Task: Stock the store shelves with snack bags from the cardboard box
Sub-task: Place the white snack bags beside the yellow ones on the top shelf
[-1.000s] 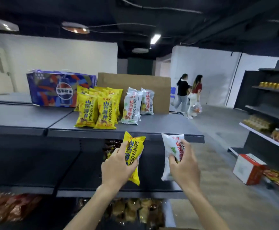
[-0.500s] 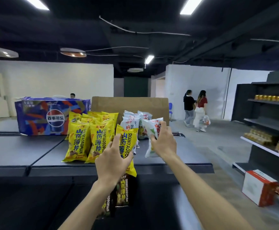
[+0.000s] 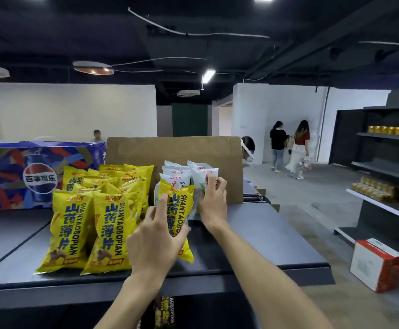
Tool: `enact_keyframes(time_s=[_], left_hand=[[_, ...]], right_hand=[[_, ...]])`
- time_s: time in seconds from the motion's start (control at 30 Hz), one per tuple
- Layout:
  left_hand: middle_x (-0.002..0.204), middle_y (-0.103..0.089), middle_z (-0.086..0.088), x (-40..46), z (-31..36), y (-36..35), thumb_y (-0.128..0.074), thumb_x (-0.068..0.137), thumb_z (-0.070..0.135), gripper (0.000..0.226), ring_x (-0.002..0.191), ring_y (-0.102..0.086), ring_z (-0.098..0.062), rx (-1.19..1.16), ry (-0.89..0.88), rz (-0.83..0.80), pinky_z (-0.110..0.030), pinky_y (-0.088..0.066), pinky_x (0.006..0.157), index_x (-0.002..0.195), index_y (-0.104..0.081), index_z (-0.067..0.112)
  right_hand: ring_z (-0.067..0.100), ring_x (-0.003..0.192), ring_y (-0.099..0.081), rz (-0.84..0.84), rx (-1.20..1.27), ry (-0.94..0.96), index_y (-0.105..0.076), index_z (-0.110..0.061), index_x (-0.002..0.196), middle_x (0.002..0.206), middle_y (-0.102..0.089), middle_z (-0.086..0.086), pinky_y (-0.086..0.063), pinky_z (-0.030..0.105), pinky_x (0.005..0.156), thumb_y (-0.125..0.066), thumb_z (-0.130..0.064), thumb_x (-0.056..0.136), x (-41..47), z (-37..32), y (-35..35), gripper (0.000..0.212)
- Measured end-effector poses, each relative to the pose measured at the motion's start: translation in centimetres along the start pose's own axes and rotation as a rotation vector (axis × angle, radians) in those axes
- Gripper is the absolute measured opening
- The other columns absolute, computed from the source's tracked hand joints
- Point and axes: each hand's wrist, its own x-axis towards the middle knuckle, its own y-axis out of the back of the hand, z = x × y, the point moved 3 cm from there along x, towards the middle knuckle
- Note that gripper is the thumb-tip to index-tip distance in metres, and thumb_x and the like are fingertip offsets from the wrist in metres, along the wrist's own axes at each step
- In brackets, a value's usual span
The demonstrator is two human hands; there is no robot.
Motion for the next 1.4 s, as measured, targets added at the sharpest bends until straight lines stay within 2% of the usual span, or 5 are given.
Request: enact_keyframes(time_s=[0.43, 0.77, 0.93, 1.13, 1.4], left_hand=[[0.092, -0.063, 0.004, 0.8, -2.0, 0.7, -0.070, 0.073, 0.058, 0.076, 0.063, -0.066, -0.027, -0.039, -0.051, -0.025, -0.027, -0.041, 0.041, 0.136, -0.044, 0.024], [0.095, -0.062, 0.005, 1.4, -2.4, 2.7, -0.064, 0.078, 0.058, 0.068, 0.068, -0.067, -0.027, -0.149, -0.104, 0.005, -0.025, -0.036, 0.044, 0.133, -0.043, 0.025], [0.096, -0.061, 0.004, 1.9, -3.5, 4.3, -0.061, 0.079, 0.060, 0.069, 0.073, -0.066, -0.030, -0.174, -0.110, 0.030, -0.030, -0.043, 0.049, 0.135, -0.039, 0.027], [0.101, -0.064, 0.004, 3.4, -7.0, 8.0, -0.055, 0.082, 0.064, 0.067, 0.076, -0.067, -0.027, -0.158, -0.132, 0.106, -0.029, -0.041, 0.050, 0.133, -0.038, 0.026], [0.105, -0.065, 0.000, 5.4, -17.8, 11.4, -0.057, 0.083, 0.062, 0.068, 0.087, -0.066, -0.027, -0.020, -0.017, 0.141, -0.031, -0.037, 0.056, 0.136, -0.037, 0.024]], right_hand=[[0.041, 0.131, -0.031, -0.284, -0.280, -0.067, 0.014, -0.042, 0.152, 0.162, 0.006, 0.011, -0.036, 0.050, 0.102, -0.031, -0.058, 0.098, -0.4, 0.5, -1.8, 0.072], [0.038, 0.133, -0.034, -0.205, -0.373, -0.061, -0.022, -0.033, 0.151, 0.158, -0.020, 0.012, -0.033, 0.052, 0.105, -0.038, -0.052, 0.098, -2.2, -1.3, 2.6, 0.058], [0.038, 0.117, -0.047, -0.105, -0.415, 0.001, -0.044, -0.018, 0.133, 0.131, -0.045, 0.011, -0.041, 0.047, 0.093, -0.052, -0.030, 0.093, -1.4, -5.7, 5.5, 0.043], [0.030, 0.102, -0.056, -0.076, -0.226, 0.143, -0.052, -0.020, 0.119, 0.117, -0.057, 0.007, -0.039, 0.035, 0.074, -0.056, -0.027, 0.091, -2.5, -14.1, 5.9, 0.030], [0.024, 0.100, -0.054, -0.121, -0.060, 0.193, -0.049, -0.018, 0.127, 0.123, -0.054, 0.008, -0.046, 0.037, 0.083, -0.053, -0.024, 0.093, -6.3, -20.5, 1.1, 0.035]])
